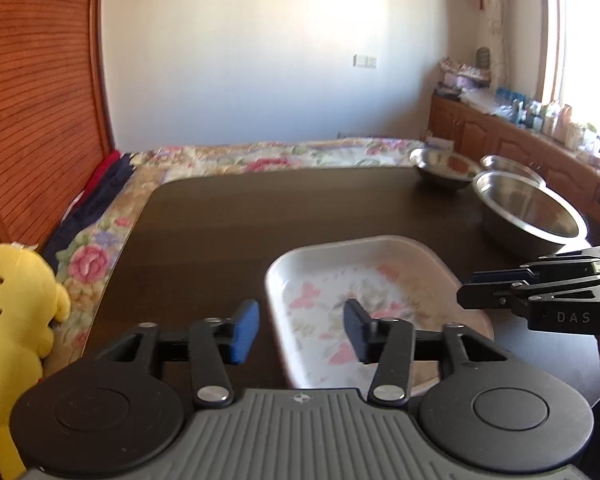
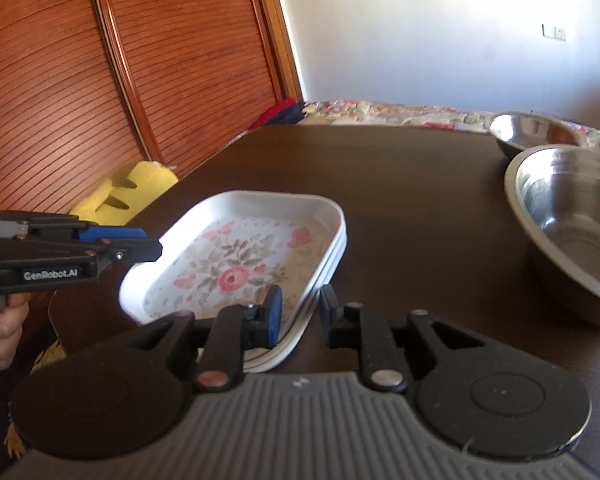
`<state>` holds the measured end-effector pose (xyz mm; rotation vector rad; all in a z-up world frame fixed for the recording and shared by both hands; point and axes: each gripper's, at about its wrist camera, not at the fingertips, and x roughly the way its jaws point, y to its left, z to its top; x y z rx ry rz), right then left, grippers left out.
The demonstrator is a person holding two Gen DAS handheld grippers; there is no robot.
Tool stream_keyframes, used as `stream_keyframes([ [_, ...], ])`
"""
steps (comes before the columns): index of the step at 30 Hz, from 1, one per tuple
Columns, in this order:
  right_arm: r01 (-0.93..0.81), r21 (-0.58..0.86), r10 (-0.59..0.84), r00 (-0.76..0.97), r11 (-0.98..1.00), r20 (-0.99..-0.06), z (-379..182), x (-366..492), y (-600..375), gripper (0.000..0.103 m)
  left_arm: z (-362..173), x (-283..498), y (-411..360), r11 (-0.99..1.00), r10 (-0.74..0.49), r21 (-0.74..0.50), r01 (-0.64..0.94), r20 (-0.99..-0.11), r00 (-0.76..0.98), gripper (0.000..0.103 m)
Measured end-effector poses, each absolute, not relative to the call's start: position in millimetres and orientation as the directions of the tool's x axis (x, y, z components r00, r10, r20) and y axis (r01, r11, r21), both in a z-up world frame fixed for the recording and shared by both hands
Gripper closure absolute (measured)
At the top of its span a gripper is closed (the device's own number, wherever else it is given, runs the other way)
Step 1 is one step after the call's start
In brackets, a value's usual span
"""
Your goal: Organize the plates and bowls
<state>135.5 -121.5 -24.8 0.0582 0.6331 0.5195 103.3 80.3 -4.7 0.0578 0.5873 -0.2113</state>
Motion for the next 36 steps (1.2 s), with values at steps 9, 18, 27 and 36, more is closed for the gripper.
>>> stream_keyframes([
  [9, -0.415, 0.15, 0.437, 0.791, 0.897, -0.427, 4.8, 114.6, -148.5, 0.081, 10.3, 107.5, 29.1, 0.957, -0.261, -0.015, 0.291, -0.488, 0.833, 0.014],
  [18, -0.28, 0.066, 0.287, 0.913, 0.958, -0.291, 18.1, 99.9, -214.0, 0.052, 9.7, 120.1, -41.2, 0.923, -0.367, -0.049, 0.383, -0.421, 0.83, 0.0],
  [27, -0.153, 0.084, 0.169, 0.957, 0.985, -0.235, 1.9, 111.3, -280.5, 0.008, -6.0, 148.0, -91.3, 0.924, -0.365, -0.045, 0.38, -0.403, 0.839, 0.0],
  [36, -0.108, 0.089, 0.127, 0.963, 0.99, -0.236, -16.9, 138.2, -309.6, 0.0, -18.5, 174.5, -111.6, 0.926, -0.364, -0.069, 0.372, -0.43, 0.826, 0.002],
])
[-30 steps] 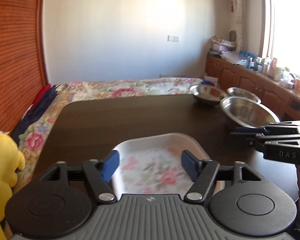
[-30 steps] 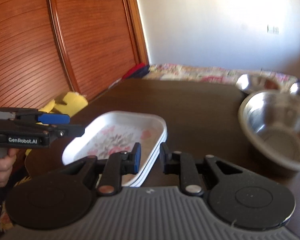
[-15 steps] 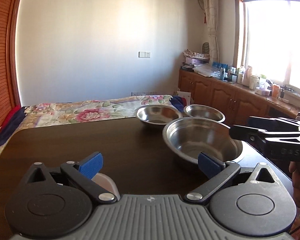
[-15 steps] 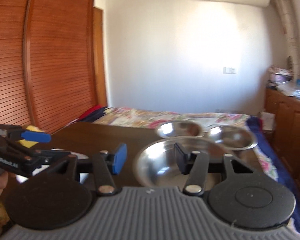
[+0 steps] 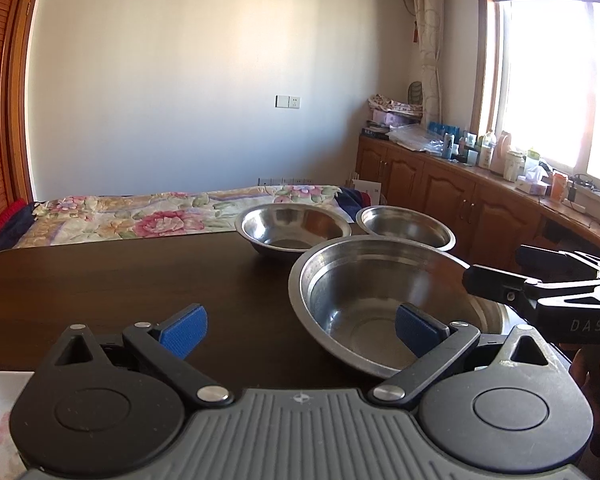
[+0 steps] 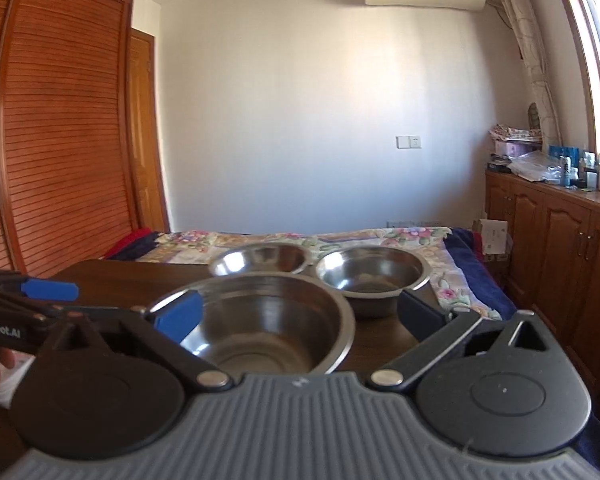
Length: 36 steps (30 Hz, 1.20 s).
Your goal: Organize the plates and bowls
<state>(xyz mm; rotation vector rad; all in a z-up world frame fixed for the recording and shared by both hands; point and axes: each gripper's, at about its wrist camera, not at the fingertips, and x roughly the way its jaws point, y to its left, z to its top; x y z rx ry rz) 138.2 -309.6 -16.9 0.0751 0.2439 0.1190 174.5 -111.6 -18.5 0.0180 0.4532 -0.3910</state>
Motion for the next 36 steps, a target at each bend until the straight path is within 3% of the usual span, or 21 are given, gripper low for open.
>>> stream_keyframes([
  [3, -0.121, 0.082, 0.139, 0.957, 0.989, -0.256, -20.8, 144.7, -311.3, 0.0, -22.1, 179.7, -115.5, 0.926, -0.362, -0.07, 0.371, -0.442, 0.821, 0.007],
  [16, -0.162, 0.091, 0.184, 0.918, 0.983, -0.351, -32.7, 156.9, -312.0, 0.0, -33.3, 193.4, -124.7, 0.922, -0.364, -0.07, 0.38, -0.487, 0.794, 0.05],
  [18, -0.17, 0.103, 0.196, 0.913, 0.98, -0.359, -32.8, 158.2, -313.2, 0.01, -34.1, 194.5, -125.0, 0.922, -0.367, -0.073, 0.381, -0.485, 0.794, 0.055],
  [19, -0.17, 0.11, 0.199, 0.909, 0.979, -0.365, -33.2, 159.8, -314.3, 0.021, -34.6, 194.9, -125.5, 0.922, -0.367, -0.073, 0.381, -0.484, 0.794, 0.059],
  [23, -0.17, 0.123, 0.205, 0.901, 0.978, -0.383, -33.5, 161.1, -314.4, 0.045, -35.2, 194.9, -127.2, 0.916, -0.379, -0.079, 0.392, -0.488, 0.786, 0.071],
  [36, -0.145, 0.125, 0.183, 0.902, 0.981, -0.391, -31.4, 164.5, -316.5, 0.076, -28.4, 185.8, -123.3, 0.916, -0.387, -0.103, 0.388, -0.488, 0.782, 0.071],
])
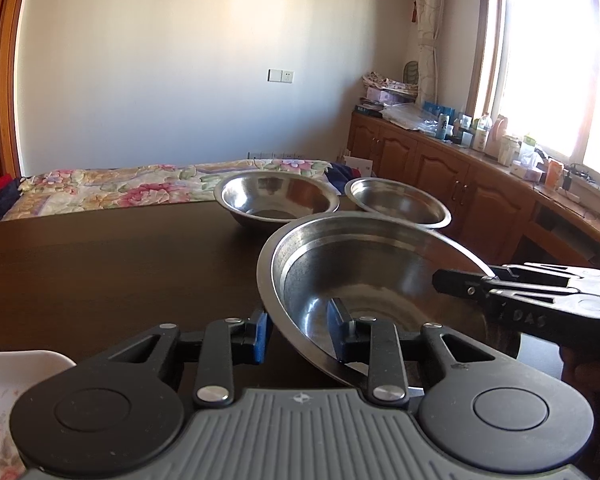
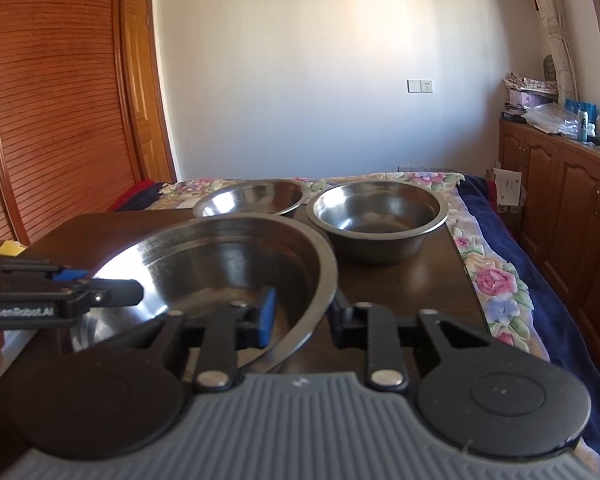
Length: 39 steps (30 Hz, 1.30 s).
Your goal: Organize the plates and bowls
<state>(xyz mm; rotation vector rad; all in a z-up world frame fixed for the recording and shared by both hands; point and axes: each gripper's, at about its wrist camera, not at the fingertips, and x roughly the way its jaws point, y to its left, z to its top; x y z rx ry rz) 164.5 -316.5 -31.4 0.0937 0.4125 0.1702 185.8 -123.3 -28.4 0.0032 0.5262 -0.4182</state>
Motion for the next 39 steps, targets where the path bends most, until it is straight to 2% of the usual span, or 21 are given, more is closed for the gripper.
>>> stream_keyframes([
  [18, -0.153, 0.156, 0.201, 0.91, 0.976, -0.363, -25.0, 111.2, -291.7, 0.076, -26.8, 128.5, -91.3, 0.905, -0.396, -0.076, 0.42, -0.515, 0.76, 0.07],
  [23, -0.152, 0.188, 0.213, 0.907, 0.97, -0.364, -30.5, 105.1, -286.7, 0.076, -29.9, 125.7, -87.0, 0.909, -0.386, -0.076, 0.409, -0.521, 0.761, 0.07],
  [39, -0.161, 0.166, 0.212, 0.909, 0.973, -0.36, -34.9, 101.9, -272.9, 0.075, -35.7, 122.3, -80.6, 0.919, -0.359, -0.06, 0.389, -0.533, 0.766, 0.07],
])
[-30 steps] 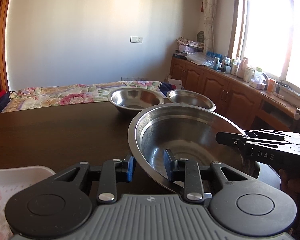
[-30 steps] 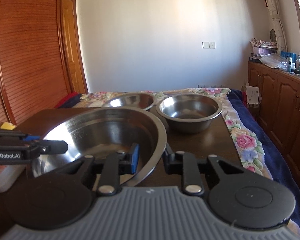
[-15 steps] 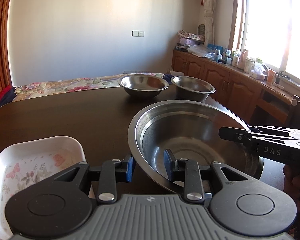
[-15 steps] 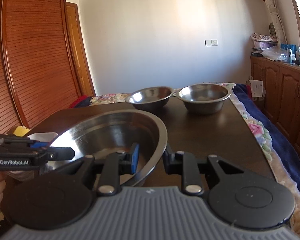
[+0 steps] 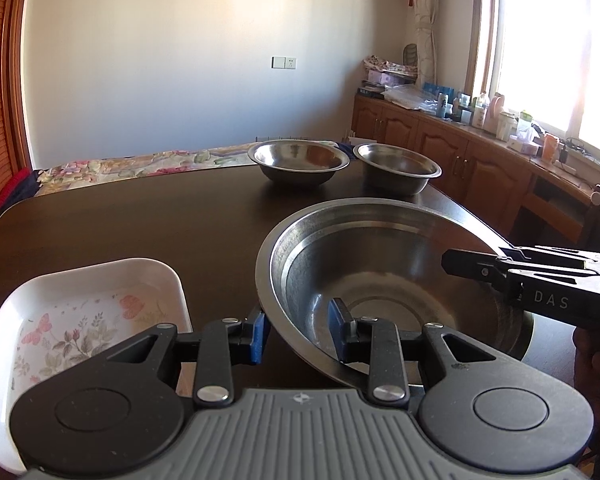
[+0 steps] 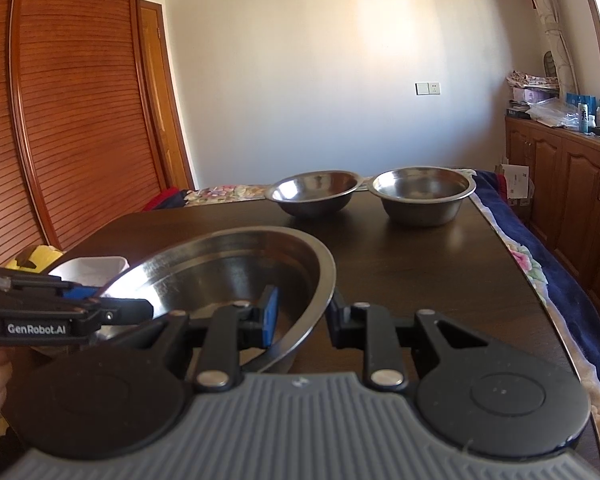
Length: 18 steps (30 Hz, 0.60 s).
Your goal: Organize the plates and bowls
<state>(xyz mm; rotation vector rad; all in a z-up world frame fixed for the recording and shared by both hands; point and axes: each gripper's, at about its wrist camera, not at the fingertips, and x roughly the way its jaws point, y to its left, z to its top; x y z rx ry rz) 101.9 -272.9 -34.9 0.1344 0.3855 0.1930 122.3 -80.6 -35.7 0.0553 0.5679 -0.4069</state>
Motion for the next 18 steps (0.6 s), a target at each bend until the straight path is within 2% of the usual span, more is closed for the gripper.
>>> stream_keyframes([
  [13, -0.164, 0.169, 0.217, 0.901, 0.972, -0.377, -40.9, 103.8, -269.9, 0.075, -35.3, 121.5, -81.4, 0.919, -0.359, -0.06, 0.389, -0.532, 0.767, 0.07],
  [16, -0.168, 0.169, 0.221, 0.899, 0.971, -0.378, -41.1, 103.4, -268.6, 0.075, -34.6, 122.5, -79.2, 0.923, -0.357, -0.069, 0.379, -0.527, 0.771, 0.062],
  [18, -0.167, 0.169, 0.221, 0.9, 0.971, -0.377, -40.7, 103.2, -268.8, 0.075, -34.1, 122.1, -76.8, 0.924, -0.354, -0.071, 0.375, -0.524, 0.775, 0.062],
])
